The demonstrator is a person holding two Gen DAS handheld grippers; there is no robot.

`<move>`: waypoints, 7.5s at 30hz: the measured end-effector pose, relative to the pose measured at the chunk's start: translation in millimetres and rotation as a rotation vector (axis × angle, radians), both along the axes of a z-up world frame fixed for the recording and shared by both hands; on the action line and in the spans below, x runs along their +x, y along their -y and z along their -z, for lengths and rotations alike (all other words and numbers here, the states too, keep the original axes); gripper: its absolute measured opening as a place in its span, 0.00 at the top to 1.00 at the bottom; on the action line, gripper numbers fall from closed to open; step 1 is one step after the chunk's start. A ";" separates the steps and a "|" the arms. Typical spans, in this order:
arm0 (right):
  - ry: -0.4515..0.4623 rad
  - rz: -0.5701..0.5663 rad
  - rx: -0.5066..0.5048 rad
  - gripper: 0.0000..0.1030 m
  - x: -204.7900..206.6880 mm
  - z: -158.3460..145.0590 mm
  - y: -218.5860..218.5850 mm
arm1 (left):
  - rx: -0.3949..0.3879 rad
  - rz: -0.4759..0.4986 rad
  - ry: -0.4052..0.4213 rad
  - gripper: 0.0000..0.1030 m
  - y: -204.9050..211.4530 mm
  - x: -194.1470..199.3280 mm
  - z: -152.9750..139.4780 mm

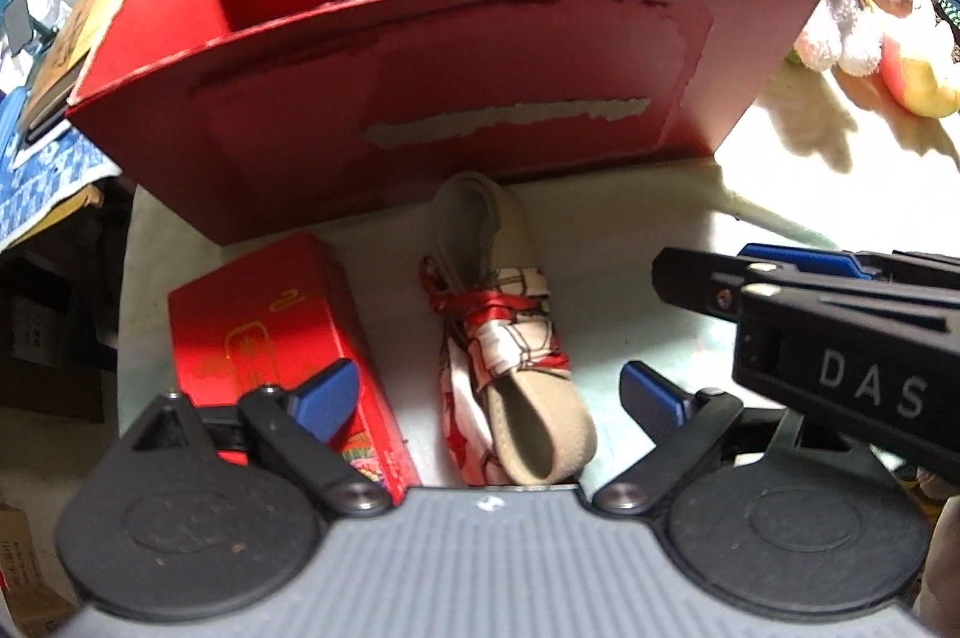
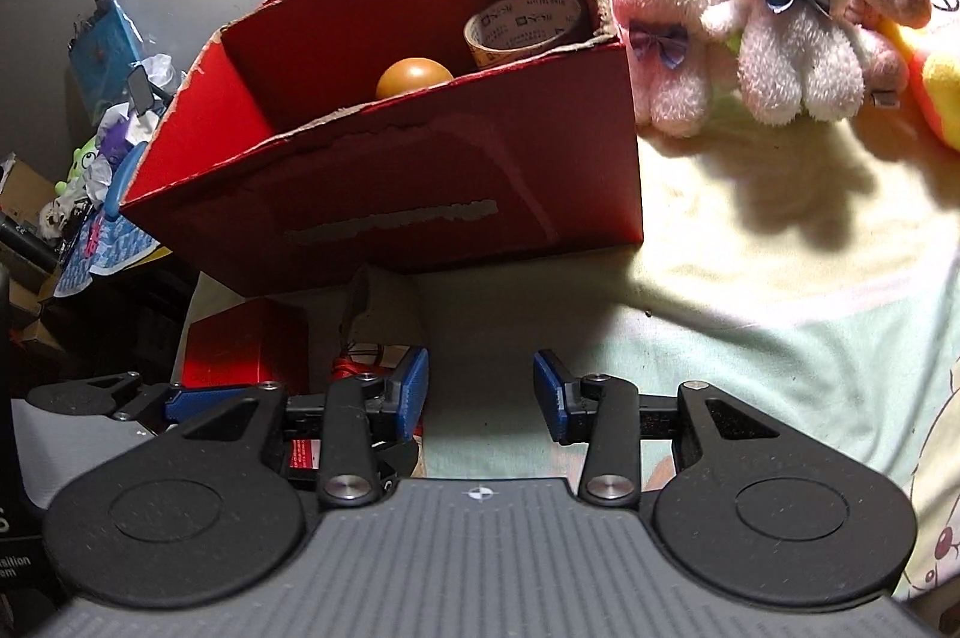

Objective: Organize objects
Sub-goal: 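Move the right gripper down toward the beige strap bundle beside the box, then close the right gripper on the beige strap bundle's red-tied middle, then lift the strap bundle with the right gripper and carry it into the box, then lower the strap bundle onto the box floor and open the right gripper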

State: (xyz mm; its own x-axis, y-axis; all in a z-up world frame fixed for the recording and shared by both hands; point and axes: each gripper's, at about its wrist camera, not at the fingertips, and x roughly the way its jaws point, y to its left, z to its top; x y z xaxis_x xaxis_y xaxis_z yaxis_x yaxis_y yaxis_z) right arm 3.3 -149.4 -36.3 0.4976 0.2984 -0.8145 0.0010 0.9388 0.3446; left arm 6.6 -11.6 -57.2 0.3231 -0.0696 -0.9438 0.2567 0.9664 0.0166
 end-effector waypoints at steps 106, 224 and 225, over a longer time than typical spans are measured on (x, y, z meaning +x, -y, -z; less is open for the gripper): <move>-0.192 -0.410 0.265 0.48 59.9 42.1 5.1 | -0.273 0.087 -0.055 0.14 -0.7 12.8 34.8; -0.271 -0.433 0.035 0.71 223.5 27.7 -83.1 | -0.212 0.104 0.042 0.43 -52.4 174.0 -14.6; -0.275 -0.428 0.034 0.72 223.6 28.1 -81.5 | -0.209 0.105 0.035 0.42 -52.0 174.7 -13.4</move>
